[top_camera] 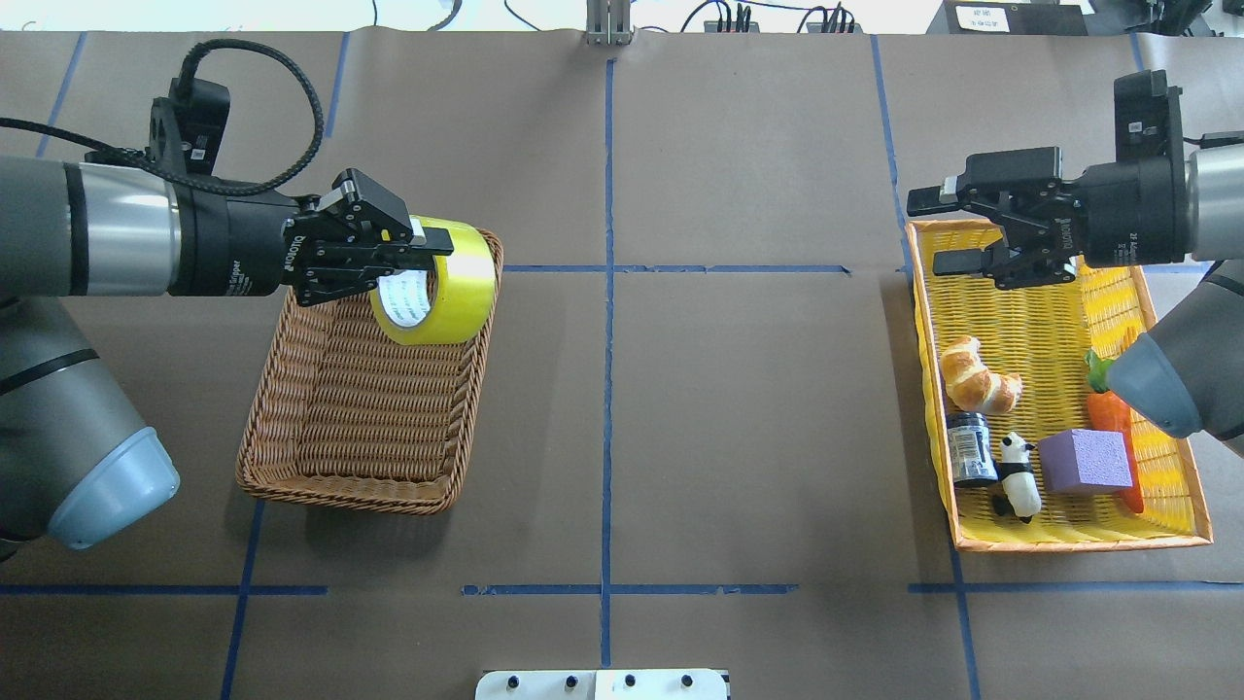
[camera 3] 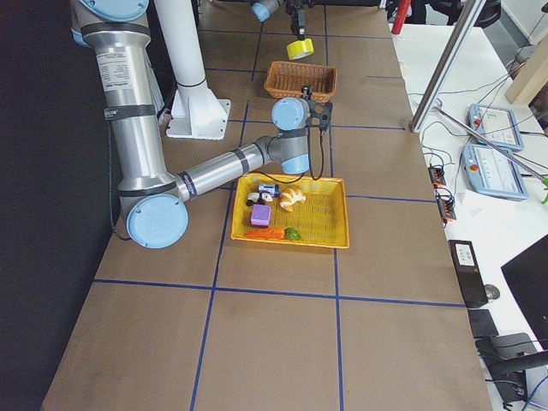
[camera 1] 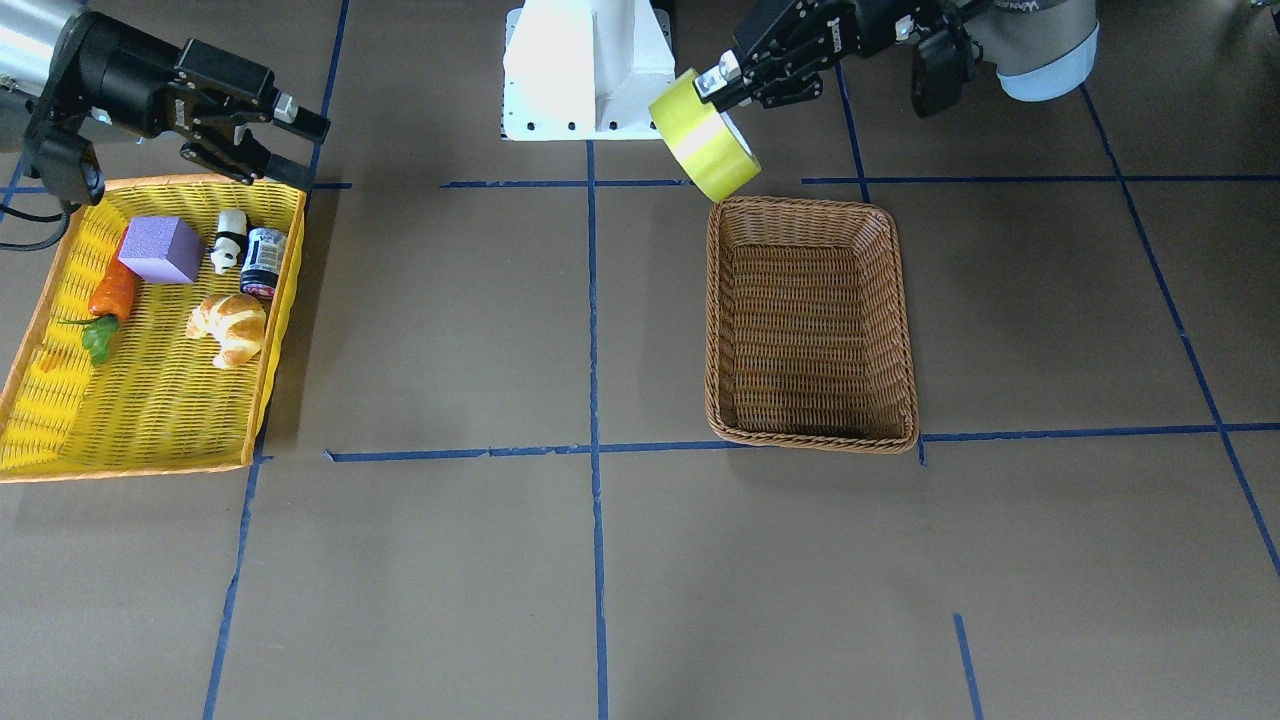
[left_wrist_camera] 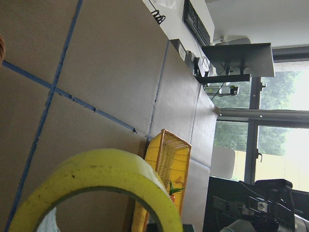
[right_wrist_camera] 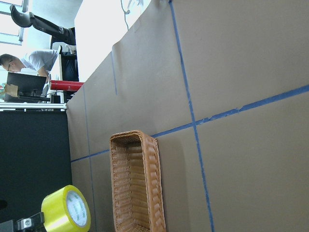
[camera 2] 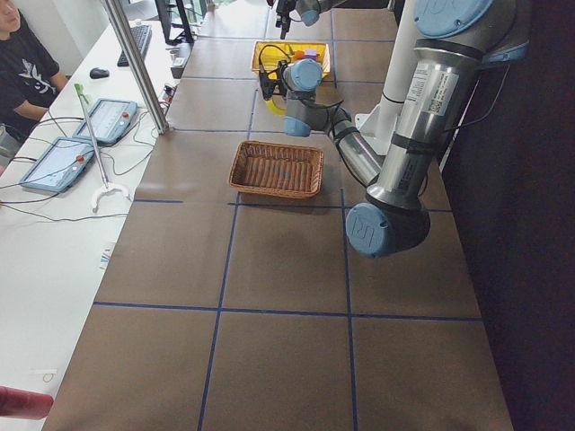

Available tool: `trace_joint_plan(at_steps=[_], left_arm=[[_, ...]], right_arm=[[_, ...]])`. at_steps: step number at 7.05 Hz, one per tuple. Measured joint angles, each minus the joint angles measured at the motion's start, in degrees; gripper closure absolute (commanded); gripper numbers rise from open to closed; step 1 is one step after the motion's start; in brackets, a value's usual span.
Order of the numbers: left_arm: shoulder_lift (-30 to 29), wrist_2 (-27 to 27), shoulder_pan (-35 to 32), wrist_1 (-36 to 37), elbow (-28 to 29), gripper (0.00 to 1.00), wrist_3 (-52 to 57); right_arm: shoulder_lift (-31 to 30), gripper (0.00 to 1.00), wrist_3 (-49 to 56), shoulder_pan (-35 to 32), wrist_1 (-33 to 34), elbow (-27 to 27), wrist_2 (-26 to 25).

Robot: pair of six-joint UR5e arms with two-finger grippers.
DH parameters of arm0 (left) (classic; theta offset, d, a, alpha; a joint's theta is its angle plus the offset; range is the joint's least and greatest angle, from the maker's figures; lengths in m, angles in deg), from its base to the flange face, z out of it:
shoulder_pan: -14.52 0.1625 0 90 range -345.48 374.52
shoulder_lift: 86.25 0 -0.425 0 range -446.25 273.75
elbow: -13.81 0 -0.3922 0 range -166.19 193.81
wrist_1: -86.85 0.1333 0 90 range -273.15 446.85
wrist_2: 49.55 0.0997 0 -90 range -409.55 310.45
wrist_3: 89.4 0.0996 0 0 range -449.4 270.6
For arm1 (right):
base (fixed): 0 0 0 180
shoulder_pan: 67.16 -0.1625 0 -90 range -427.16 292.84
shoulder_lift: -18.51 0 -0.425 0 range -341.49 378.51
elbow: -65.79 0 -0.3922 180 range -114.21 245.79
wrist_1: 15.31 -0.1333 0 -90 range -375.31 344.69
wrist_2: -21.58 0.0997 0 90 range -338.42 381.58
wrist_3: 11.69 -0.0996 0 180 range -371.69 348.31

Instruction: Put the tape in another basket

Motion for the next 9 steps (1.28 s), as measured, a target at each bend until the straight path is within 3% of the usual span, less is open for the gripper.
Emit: trace_joint_plan(at_steps=[4,6,8,9], left_arm=[[-0.09,4.75,2.37,28.14,1.23,1.0,14.96],[-1.45,9.14,7.5,32.53,5.32,1.0,18.11],[-3.13,10.1,8.89,32.74,9.94,0.78,20.4],[-3.4,10.19,8.96,32.73,10.55,0.4,21.52]], right_arm=[[-1.21,0.0,4.01,-2.64,0.75,-3.42,-0.37],[-1.3,0.0,4.52,-2.72,0.81,-4.46,-0.7],[-1.2,0.0,4.58,-2.71,0.72,-4.83,-0.84],[-1.17,0.0,4.58,-2.67,0.7,-4.85,-0.88]])
